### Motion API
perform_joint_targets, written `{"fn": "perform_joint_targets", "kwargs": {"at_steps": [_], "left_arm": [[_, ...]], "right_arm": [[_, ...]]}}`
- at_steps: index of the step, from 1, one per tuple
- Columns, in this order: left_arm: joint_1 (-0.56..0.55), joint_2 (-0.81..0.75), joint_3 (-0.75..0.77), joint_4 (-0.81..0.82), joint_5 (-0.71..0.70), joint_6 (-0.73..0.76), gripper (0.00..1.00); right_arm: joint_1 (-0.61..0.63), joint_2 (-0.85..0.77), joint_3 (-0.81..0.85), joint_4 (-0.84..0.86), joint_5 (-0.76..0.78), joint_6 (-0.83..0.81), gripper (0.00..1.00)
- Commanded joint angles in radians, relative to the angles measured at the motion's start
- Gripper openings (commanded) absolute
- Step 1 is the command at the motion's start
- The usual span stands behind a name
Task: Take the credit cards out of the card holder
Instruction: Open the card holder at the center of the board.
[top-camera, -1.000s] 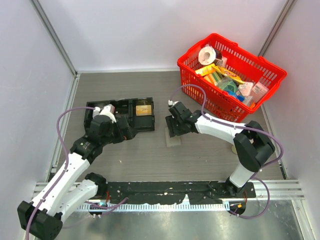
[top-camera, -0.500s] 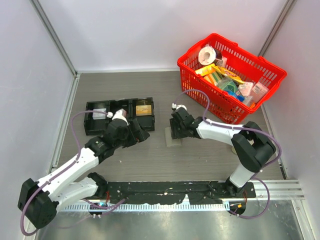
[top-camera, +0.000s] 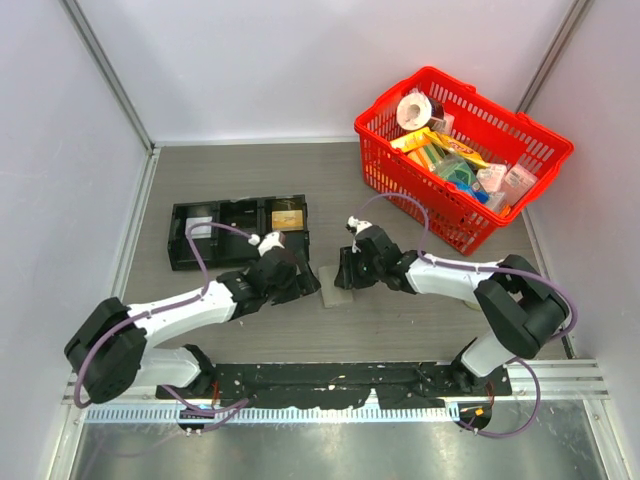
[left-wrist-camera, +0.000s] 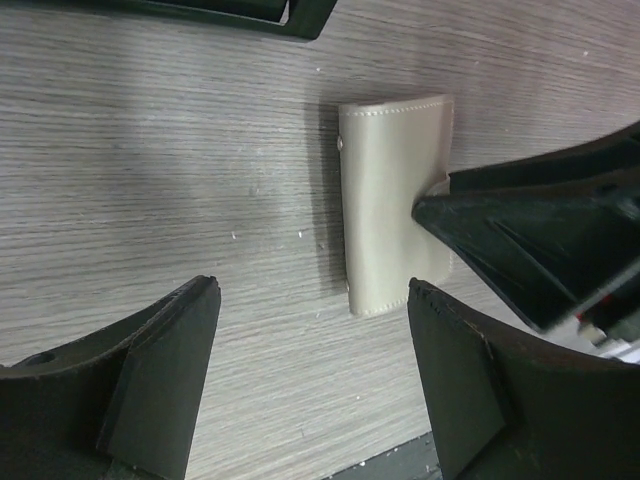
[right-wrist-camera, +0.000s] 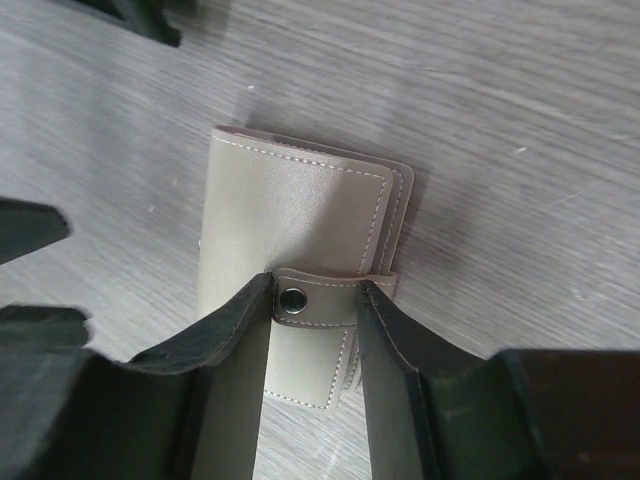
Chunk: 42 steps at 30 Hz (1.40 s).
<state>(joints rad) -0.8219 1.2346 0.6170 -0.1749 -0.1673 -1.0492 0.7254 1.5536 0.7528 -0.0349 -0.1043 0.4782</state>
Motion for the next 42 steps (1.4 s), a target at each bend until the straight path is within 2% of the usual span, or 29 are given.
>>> {"fn": "perform_joint_targets", "kwargs": {"at_steps": [1, 9, 15, 17, 21, 22, 29, 42], "left_arm": [[-0.019, 0.057, 0.018, 0.097, -0.060, -0.046, 0.78], [-0.020, 0.146, -0.008, 0.199, -0.046, -0.107, 0.70], [-0.026, 0.190, -0.016, 0.241, -0.031, -0.129, 0.58], [-0.029, 0.192, -0.026, 0.259, -0.023, -0.138, 0.46], [-0.031, 0.175, -0.039, 0.265, -0.027, -0.143, 0.05], [-0.033, 0.166, -0.042, 0.258, -0.035, -0.138, 0.00], [-0.031, 0.060, -0.100, 0.236, -0.100, -0.095, 0.00], [-0.033, -0.116, -0.158, 0.265, -0.069, -0.023, 0.00]], "right_arm": [[0.003, -0.041, -0.044, 0.122, -0.110, 0.060, 0.16], [0.006, -0.046, -0.093, 0.214, -0.172, 0.106, 0.14], [0.005, -0.041, -0.118, 0.277, -0.201, 0.152, 0.14], [0.003, -0.041, -0.122, 0.288, -0.202, 0.160, 0.14], [0.003, -0.043, -0.130, 0.290, -0.204, 0.166, 0.13], [-0.003, -0.050, -0.132, 0.285, -0.202, 0.168, 0.13], [-0.044, -0.118, -0.150, 0.195, -0.172, 0.160, 0.11], [-0.050, -0.145, -0.133, 0.003, -0.043, 0.094, 0.06]]}}
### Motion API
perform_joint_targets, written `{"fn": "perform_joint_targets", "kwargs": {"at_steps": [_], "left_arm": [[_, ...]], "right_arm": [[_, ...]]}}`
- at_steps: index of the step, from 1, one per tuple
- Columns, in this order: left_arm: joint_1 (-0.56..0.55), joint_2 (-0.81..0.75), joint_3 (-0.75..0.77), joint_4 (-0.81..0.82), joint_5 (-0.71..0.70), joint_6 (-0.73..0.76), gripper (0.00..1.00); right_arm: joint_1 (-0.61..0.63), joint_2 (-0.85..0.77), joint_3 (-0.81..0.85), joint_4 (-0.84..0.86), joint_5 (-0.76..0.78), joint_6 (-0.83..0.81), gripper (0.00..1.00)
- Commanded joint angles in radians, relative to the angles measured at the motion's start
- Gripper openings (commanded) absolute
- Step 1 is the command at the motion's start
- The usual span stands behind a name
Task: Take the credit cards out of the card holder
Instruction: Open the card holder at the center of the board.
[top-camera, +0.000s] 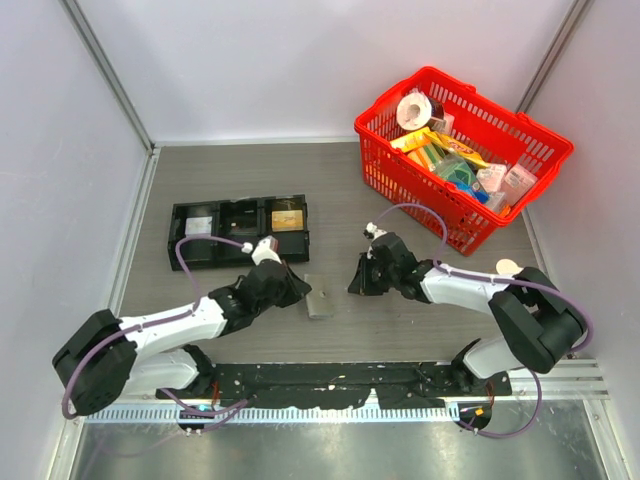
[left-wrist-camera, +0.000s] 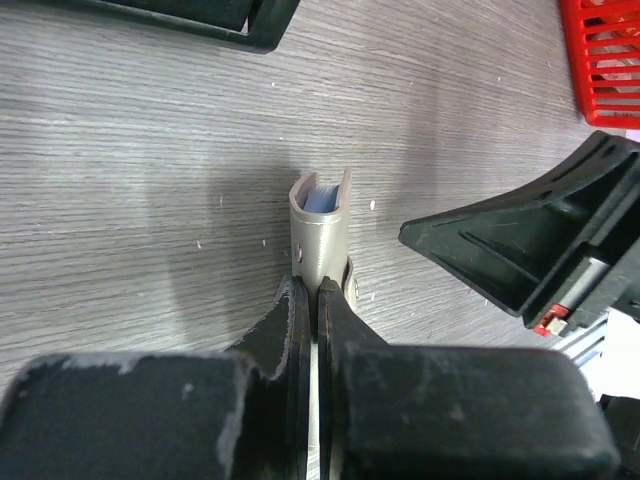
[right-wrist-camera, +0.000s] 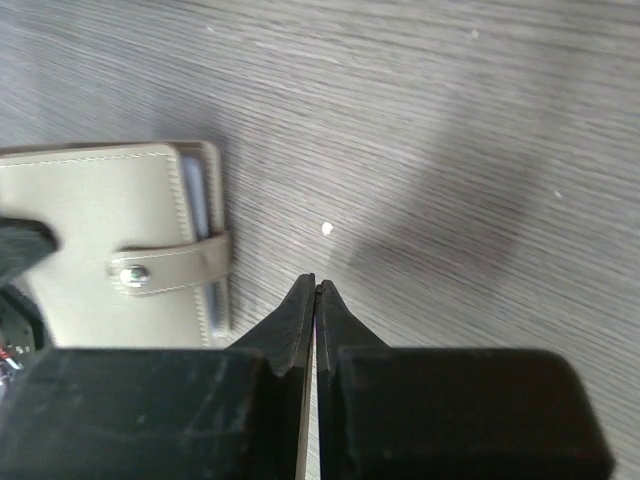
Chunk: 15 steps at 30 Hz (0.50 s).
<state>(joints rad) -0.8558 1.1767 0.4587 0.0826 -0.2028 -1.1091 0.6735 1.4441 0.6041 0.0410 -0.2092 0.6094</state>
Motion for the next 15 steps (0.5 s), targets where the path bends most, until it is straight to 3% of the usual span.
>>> {"fn": "perform_joint_targets", "kwargs": {"at_steps": [1, 3, 8, 10, 13, 15], "left_arm": [[0.003, -0.068, 0.003, 0.003, -0.035, 0.038, 0.00], [0.003, -0.074, 0.009, -0.010, -0.041, 0.043, 0.00], [0.001, -0.046, 0.037, -0.030, -0.047, 0.051, 0.00], [-0.005, -0.032, 0.044, -0.032, -0.053, 0.046, 0.00], [-0.012, -0.011, 0.058, -0.040, -0.064, 0.032, 0.00], [-0.018, -0.003, 0.070, -0.050, -0.076, 0.026, 0.00]], "right_arm": [[0.000, -0.045, 0.017, -0.064, 0.047, -0.039, 0.06], [0.001, -0.074, 0.020, -0.049, -0.004, -0.025, 0.13], [0.038, -0.119, 0.072, 0.008, -0.081, -0.010, 0.50], [0.052, -0.113, 0.086, 0.036, -0.090, 0.007, 0.57], [0.066, -0.064, 0.114, 0.054, -0.098, 0.026, 0.59], [0.080, -0.025, 0.128, 0.059, -0.099, 0.035, 0.55]]}}
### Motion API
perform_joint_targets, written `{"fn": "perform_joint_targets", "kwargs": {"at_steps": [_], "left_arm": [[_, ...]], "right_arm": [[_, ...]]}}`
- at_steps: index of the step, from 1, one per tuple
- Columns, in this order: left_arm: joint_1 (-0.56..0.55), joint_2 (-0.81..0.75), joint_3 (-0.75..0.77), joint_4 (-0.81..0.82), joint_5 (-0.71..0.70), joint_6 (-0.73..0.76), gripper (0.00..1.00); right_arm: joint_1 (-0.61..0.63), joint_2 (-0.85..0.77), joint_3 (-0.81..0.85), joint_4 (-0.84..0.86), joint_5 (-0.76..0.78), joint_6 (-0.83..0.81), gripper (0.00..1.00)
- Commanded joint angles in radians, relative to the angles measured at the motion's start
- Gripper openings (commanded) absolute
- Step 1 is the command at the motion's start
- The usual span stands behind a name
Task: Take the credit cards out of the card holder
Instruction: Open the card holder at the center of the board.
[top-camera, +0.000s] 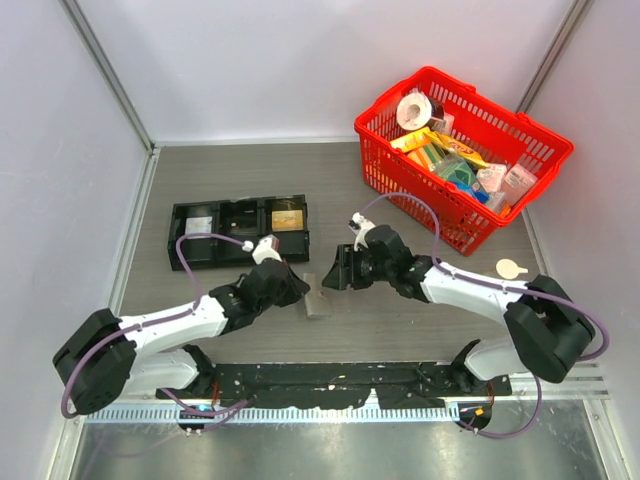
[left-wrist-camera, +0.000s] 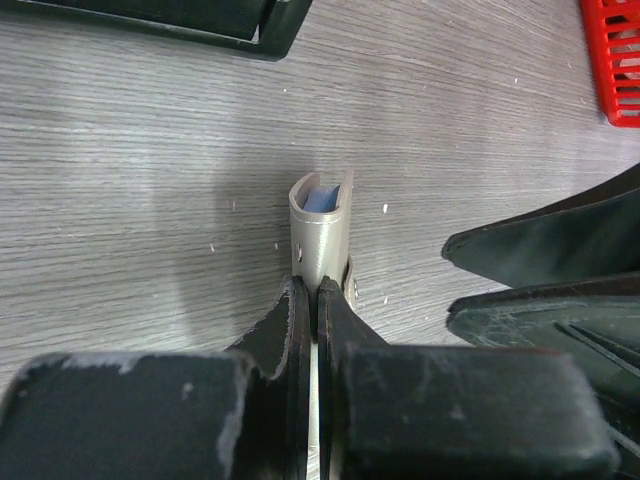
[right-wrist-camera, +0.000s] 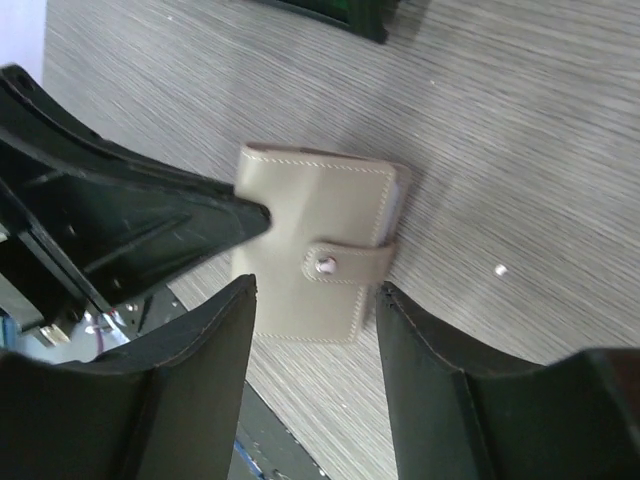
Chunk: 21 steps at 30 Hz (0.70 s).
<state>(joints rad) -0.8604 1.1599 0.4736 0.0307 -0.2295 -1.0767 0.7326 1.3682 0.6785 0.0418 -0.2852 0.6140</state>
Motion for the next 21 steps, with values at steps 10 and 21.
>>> {"fn": "perform_joint_targets", "kwargs": {"at_steps": [10, 21], "left_arm": [[-0.046, 0.029, 0.112, -0.067, -0.090, -0.002, 0.00], [-0.078, 0.058, 0.143, -0.075, -0.100, 0.006, 0.00]], "right_arm": [[0.067, 0.163, 0.096, 0.059, -0.005, 0.032, 0.40], [0.080, 0.227, 0.075, 0.058, 0.009, 0.006, 0.36]]}}
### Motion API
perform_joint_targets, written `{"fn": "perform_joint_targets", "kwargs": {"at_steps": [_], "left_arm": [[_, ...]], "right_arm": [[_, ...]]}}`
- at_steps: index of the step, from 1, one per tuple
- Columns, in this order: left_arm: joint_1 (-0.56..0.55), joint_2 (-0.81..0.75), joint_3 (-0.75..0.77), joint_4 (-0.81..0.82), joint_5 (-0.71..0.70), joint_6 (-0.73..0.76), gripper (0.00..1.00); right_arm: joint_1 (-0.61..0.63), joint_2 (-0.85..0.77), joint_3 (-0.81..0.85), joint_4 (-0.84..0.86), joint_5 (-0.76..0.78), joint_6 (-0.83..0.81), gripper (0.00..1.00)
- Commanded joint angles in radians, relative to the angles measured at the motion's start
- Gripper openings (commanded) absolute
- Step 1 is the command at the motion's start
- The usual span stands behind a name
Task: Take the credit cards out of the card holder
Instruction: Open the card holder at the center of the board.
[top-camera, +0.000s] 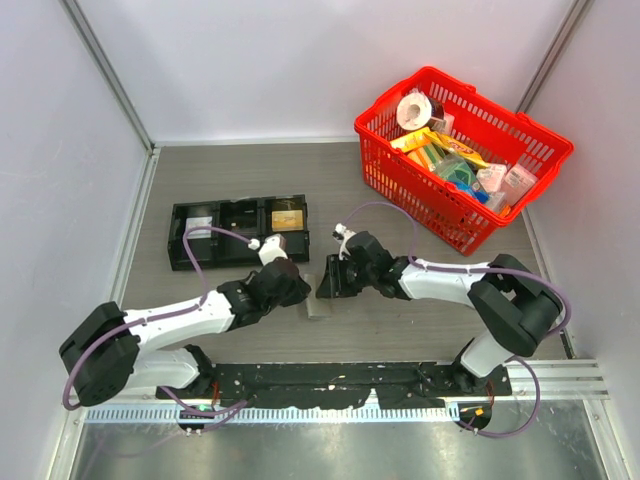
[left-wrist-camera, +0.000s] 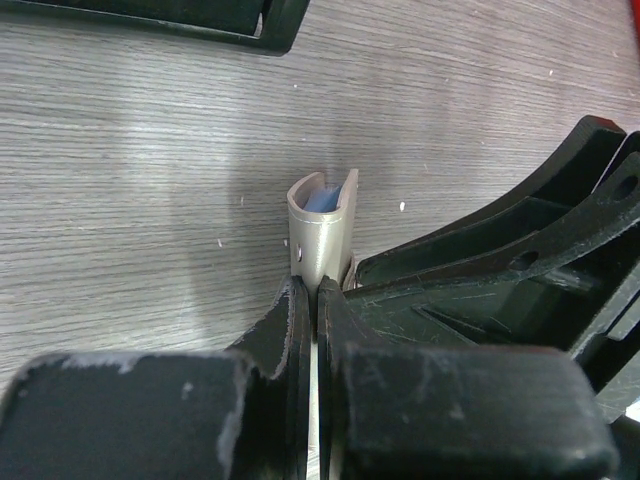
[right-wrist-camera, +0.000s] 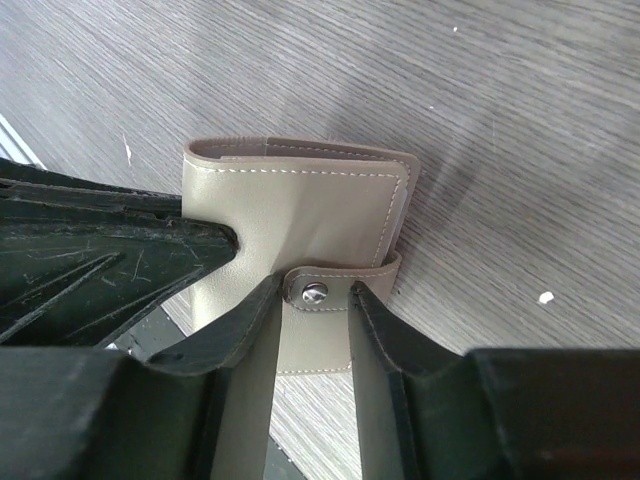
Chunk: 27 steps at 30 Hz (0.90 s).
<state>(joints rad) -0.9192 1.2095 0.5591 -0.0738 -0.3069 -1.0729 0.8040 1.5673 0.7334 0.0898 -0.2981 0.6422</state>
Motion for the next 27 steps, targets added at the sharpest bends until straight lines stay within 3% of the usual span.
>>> {"fn": "perform_joint_targets", "kwargs": {"at_steps": [1, 4, 9, 20, 23, 27], "left_arm": [[-0.021, 0.009, 0.061, 0.029, -0.020, 0.002, 0.00], [-0.023, 0.001, 0.061, 0.011, -0.021, -0.005, 0.00], [-0.023, -0.057, 0.061, -0.038, -0.037, -0.018, 0.00], [-0.021, -0.176, 0.028, -0.080, -0.078, -0.015, 0.00], [-0.021, -0.182, 0.015, -0.077, -0.084, -0.007, 0.00], [-0.021, -0.176, -0.019, 0.020, -0.067, -0.004, 0.00]], "right_arm": [[0.009, 0.036, 0.021, 0.001, 0.030, -0.026, 0.33], [0.009, 0.042, 0.023, -0.082, 0.123, -0.062, 0.17], [0.009, 0.022, 0.026, -0.209, 0.266, -0.096, 0.01], [-0.034, -0.111, -0.011, -0.236, 0.257, -0.111, 0.01], [-0.054, -0.145, -0.034, -0.207, 0.217, -0.108, 0.06], [-0.065, -0.150, -0.055, -0.171, 0.179, -0.102, 0.09]]}}
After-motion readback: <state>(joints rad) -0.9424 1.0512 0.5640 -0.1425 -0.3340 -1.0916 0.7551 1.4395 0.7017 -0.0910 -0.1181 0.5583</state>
